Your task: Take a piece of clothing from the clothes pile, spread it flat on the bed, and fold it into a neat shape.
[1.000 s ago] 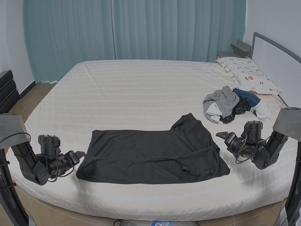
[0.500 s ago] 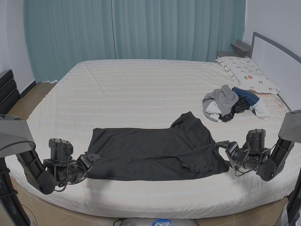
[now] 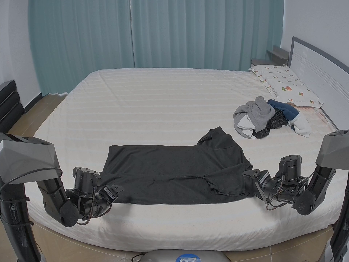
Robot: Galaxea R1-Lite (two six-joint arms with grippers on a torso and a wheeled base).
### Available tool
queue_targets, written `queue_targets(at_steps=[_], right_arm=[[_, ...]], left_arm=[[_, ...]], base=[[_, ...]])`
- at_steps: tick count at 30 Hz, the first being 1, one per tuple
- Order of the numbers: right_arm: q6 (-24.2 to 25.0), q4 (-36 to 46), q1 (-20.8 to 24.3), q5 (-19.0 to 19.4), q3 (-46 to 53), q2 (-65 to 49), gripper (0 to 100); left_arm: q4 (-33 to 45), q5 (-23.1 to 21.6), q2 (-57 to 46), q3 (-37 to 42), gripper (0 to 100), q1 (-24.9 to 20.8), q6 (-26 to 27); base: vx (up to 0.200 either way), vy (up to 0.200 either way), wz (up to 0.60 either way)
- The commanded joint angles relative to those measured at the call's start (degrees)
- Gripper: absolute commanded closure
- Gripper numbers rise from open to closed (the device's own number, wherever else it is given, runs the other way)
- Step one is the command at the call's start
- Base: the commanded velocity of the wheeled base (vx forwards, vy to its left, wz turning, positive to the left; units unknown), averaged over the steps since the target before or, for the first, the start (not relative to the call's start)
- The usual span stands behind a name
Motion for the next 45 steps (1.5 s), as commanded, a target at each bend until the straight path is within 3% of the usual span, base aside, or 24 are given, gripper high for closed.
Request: queue_targets(at_steps=[1, 15, 16, 30, 37, 38, 45], right_arm=[[-0.13, -2.04, 0.45, -0.02, 0.42, 1.83, 0], [-0.39, -2.30, 3.35, -2.57, 1.73, 2.98, 0], [-0.57, -2.30, 4.06, -3.01, 1.73, 3.77, 0], [-2.06, -1.25, 6.25, -5.21, -3.98, 10.97, 0], [-5.14, -0.81, 6.34, -8.90, -7.93, 13.70, 0], [-5.40, -1.07, 6.25, -8.99, -8.29, 13.87, 100], [-5.49, -1.69, 6.34, -9.95, -8.81, 14.58, 100]], left_arm=[[0.44, 1.38, 3.51, -2.79, 0, -0.05, 0.08], [-0.26, 6.22, 7.38, -7.27, 0, 1.45, 0.96], [-0.70, 6.66, 7.64, -7.36, 100, 1.45, 0.96], [-3.34, 6.66, 7.38, -6.30, 100, 1.45, 0.26], [-3.43, 6.66, 7.38, -6.39, 100, 1.53, -0.45], [-3.43, 6.66, 7.38, -6.39, 100, 1.53, -0.45], [-3.43, 6.66, 7.38, -6.39, 100, 1.53, -0.45]], base=[[0.000, 0.000, 0.00], [0.000, 0.000, 0.00], [0.000, 0.000, 0.00], [0.000, 0.000, 0.00], [0.000, 0.000, 0.00], [0.000, 0.000, 0.00], [0.000, 0.000, 0.00]])
